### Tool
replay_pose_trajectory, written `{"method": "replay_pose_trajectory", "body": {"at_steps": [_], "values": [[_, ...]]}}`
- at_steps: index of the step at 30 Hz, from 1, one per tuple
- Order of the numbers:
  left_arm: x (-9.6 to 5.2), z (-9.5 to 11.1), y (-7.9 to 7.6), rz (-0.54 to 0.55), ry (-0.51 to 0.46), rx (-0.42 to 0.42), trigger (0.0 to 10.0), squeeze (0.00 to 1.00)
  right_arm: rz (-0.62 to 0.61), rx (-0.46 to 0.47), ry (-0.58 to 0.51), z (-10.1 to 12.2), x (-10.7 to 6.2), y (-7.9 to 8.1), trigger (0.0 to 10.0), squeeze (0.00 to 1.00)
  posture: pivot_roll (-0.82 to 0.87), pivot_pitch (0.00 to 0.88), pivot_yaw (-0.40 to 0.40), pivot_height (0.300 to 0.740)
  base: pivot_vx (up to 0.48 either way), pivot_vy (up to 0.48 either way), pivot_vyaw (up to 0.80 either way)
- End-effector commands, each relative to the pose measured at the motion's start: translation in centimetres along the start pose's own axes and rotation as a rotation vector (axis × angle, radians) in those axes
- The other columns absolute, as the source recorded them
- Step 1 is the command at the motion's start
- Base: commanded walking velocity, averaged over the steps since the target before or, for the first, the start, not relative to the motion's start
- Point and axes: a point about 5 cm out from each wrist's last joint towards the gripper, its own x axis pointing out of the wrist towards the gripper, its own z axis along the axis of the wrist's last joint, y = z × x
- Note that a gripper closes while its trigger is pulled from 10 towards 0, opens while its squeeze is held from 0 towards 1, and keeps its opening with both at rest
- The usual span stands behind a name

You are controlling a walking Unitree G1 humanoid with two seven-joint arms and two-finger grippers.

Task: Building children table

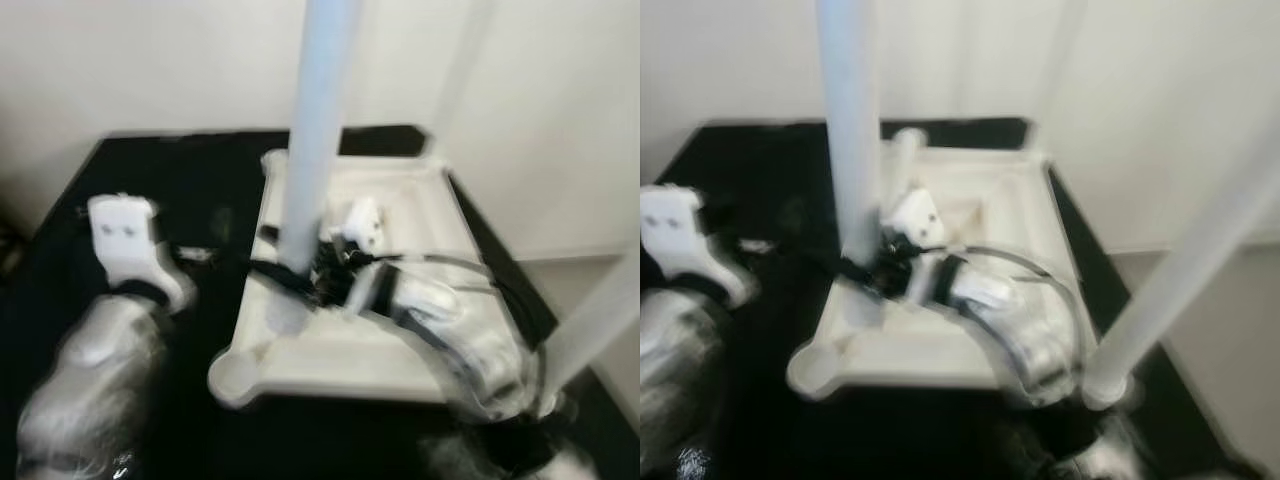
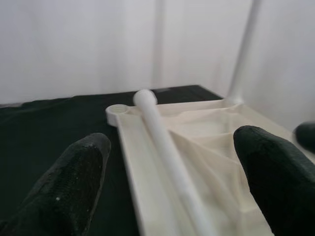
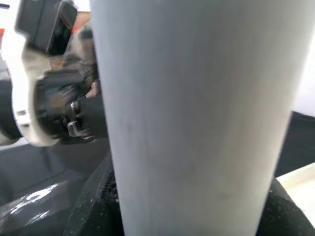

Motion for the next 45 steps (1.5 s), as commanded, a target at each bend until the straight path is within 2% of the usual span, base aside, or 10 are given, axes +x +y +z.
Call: {"method": "replay_pose_trajectory", "body": {"at_steps": [1, 5, 17, 23, 28, 32, 34, 38, 45], "values": [[-0.6, -0.4, 1.3, 0.068, 0.031, 0.049, 10.0, 0.0, 0.111, -0.026, -0.043, 1.1, 1.0, 1.4, 10.0, 0.0, 0.01, 0.073, -0.004, 0.74, 0.0, 0.48, 0.0], [-1.0, -0.4, 1.6, 0.081, 0.02, 0.054, 10.0, 0.0, 0.145, -0.042, -0.02, 1.3, 0.5, 0.9, 10.0, 0.0, 0.01, 0.079, -0.006, 0.74, 0.0, 0.48, 0.0], [-2.0, -1.5, 1.6, 0.072, 0.092, 0.165, 10.0, 0.0, 0.242, -0.025, 0.028, 1.0, -0.4, 0.6, 10.0, 0.0, 0.03, 0.095, -0.005, 0.74, 0.0, 0.0, 0.0], [-2.4, -1.9, 1.7, 0.06, 0.128, 0.188, 10.0, 0.0, 0.284, 0.012, 0.038, 0.7, -0.9, 0.5, 10.0, 0.0, 0.03, 0.104, 0.001, 0.74, 0.0, 0.419, 0.0], [-2.7, -2.0, 1.7, 0.057, 0.132, 0.204, 10.0, 0.0, 0.374, 0.059, 0.037, 0.7, -1.7, 0.8, 10.0, 0.0, 0.03, 0.113, 0.006, 0.74, 0.0, 0.454, 0.0], [-3.0, -2.0, 1.6, 0.048, 0.135, 0.236, 10.0, 0.0, 0.463, 0.084, 0.059, 0.4, -2.2, 1.4, 10.0, 0.0, 0.03, 0.125, 0.006, 0.74, 0.0, 0.0, 0.0], [-3.2, -1.9, 1.6, 0.036, 0.132, 0.277, 10.0, 0.0, 0.538, 0.111, 0.075, 0.2, -2.7, 1.8, 10.0, 0.0, 0.04, 0.135, 0.006, 0.74, 0.0, 0.0, 0.0], [-3.5, -1.8, 1.5, 0.017, 0.137, 0.297, 10.0, 0.0, 0.601, 0.13, 0.103, 0.0, -3.3, 2.0, 10.0, 0.0, 0.04, 0.143, 0.005, 0.74, 0.0, 0.0, 0.0], [-4.5, -1.7, 1.2, 0.024, 0.144, 0.259, 10.0, 0.0, 0.655, 0.151, 0.129, 0.6, -3.9, 1.7, 10.0, 0.0, 0.04, 0.178, 0.002, 0.74, 0.0, -0.329, 0.0]]}}
